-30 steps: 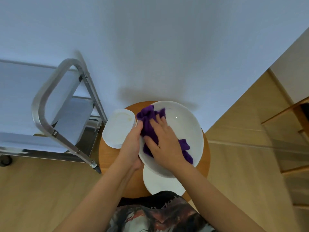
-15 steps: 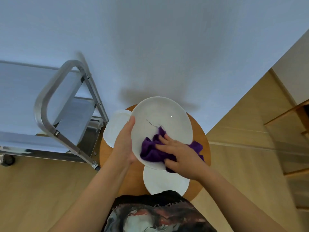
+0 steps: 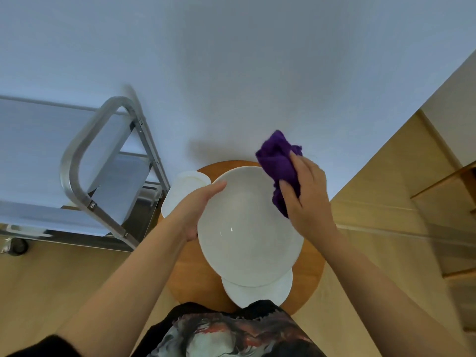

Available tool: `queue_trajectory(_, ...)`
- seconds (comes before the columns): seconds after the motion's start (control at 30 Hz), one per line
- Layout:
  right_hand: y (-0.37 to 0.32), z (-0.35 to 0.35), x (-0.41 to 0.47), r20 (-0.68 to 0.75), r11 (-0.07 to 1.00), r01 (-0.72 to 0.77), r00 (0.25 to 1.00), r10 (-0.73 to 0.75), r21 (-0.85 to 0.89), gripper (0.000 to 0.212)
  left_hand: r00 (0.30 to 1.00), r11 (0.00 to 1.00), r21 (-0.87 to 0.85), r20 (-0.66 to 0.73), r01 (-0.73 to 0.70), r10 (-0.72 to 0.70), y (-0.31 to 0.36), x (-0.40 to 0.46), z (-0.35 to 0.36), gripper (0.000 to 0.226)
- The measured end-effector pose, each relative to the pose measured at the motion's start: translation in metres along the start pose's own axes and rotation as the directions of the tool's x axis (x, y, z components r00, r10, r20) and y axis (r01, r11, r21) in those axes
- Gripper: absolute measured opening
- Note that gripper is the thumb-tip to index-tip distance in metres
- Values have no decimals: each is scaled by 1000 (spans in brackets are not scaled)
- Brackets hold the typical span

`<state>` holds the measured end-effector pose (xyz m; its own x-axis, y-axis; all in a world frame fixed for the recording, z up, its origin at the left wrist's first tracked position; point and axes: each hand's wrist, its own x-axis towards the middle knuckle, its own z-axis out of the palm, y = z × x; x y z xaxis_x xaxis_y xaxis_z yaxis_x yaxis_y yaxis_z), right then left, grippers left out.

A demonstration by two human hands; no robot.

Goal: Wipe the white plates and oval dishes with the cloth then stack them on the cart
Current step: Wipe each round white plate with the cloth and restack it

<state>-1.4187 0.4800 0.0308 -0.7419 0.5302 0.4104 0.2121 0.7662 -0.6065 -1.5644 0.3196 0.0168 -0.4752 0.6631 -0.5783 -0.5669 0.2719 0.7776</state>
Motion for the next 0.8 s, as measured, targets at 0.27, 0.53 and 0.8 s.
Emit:
queue_trajectory(0.27, -9, -17, 55, 790, 993, 119, 610, -60, -16, 94, 993, 947, 320, 94, 33, -67, 17, -9, 5, 40)
queue_trajectory(0.53, 2, -12, 51, 640, 984, -161, 764, 78, 72, 48, 991, 939, 331, 116, -99, 64, 12, -17, 13, 36)
queue_trajectory(0.8, 22, -15, 31, 382, 831, -510, 829, 408, 220, 38, 965, 964, 119, -84, -237, 247, 17, -25, 16, 32)
